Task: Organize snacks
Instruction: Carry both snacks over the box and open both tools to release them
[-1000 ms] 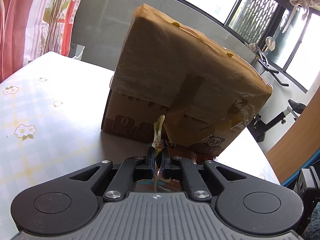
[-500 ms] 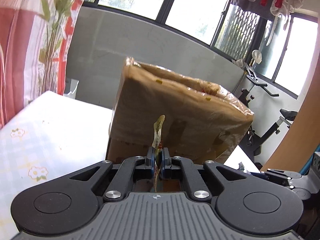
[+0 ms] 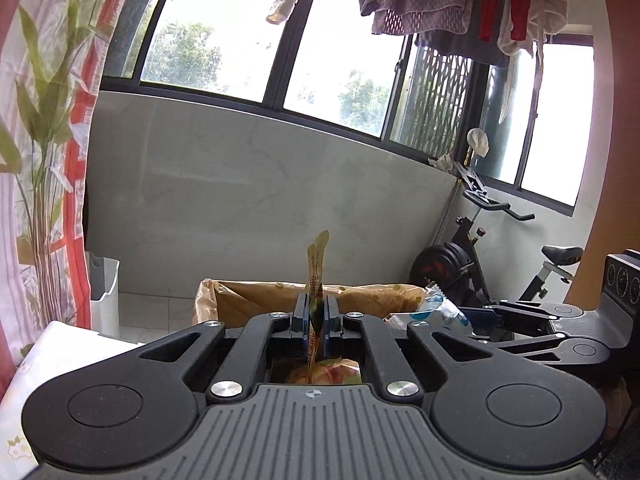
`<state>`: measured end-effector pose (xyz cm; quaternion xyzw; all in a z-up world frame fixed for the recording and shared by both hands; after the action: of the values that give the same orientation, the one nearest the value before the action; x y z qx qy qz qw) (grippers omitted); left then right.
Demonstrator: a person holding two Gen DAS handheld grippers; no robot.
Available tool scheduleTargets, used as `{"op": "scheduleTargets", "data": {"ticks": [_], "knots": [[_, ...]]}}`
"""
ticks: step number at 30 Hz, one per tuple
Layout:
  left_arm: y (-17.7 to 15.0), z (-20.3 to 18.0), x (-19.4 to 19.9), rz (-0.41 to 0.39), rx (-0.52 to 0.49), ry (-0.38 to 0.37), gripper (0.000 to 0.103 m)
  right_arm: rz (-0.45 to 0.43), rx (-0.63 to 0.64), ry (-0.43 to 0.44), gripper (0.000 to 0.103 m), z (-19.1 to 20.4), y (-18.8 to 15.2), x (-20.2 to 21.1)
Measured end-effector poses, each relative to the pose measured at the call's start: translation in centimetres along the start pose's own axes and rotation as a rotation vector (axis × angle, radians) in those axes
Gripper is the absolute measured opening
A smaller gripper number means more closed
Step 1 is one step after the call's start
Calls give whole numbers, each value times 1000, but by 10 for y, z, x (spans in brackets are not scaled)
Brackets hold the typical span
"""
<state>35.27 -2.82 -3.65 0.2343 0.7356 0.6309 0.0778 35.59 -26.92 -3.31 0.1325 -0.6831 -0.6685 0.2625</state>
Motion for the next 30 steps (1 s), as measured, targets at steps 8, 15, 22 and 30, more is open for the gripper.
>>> {"op": "scheduleTargets", "data": {"ticks": [8, 15, 22, 30], "knots": [[1, 29, -73, 108, 0, 66, 15, 182, -1, -23, 57, 10, -10, -86], [-2, 41, -62, 88, -12, 110, 52, 150, 32, -48, 69, 17, -9, -89], [-13, 35, -24, 92, -22, 111, 52, 64, 23, -15, 69, 15, -5, -39], [-45, 16, 31, 66, -25, 95, 53, -11, -10, -54, 68, 10, -32, 27]]}}
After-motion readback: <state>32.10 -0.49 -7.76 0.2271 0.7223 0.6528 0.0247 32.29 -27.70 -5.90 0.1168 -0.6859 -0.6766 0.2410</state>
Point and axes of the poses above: each gripper's, at about its wrist camera, not at the fingertips, and x roughly against the way its jaws point, z to its left, y to its top, the point moved 4 cm from there along -x, roughly the way its jaws point, and after that the axes turned 7 degrees about -z, right-handed, at the moved point
